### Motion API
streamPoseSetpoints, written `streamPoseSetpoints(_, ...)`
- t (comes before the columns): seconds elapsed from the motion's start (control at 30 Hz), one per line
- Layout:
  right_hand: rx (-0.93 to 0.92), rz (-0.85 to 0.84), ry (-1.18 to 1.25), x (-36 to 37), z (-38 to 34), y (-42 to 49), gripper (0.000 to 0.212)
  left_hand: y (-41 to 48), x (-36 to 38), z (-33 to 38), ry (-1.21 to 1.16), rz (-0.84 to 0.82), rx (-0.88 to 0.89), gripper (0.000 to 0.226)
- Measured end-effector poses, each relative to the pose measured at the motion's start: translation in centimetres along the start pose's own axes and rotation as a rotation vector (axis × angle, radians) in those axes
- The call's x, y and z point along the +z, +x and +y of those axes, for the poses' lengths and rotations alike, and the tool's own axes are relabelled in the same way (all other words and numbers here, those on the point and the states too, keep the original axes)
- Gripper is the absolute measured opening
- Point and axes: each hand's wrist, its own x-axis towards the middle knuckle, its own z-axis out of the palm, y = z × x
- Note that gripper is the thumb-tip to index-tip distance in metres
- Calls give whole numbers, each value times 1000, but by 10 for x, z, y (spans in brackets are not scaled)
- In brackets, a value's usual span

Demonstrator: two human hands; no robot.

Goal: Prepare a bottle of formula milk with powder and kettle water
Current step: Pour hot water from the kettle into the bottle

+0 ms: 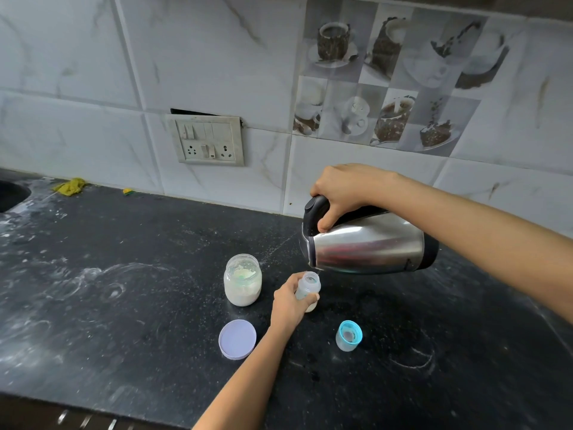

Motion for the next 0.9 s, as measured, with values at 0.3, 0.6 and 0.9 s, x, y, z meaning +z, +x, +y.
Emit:
streamPoseSetpoints(0.3, 3, 10, 26, 2, 0, 3, 46, 0, -1, 1, 11, -3, -2, 52)
streamPoseSetpoints(0.6, 130, 83, 307, 44, 20, -24, 46, -2, -3, 1, 5, -12, 16, 50)
streamPoseSetpoints(0.9, 429, 365, 805, 121, 48, -87, 36, -2, -4, 0, 27, -12, 54, 46)
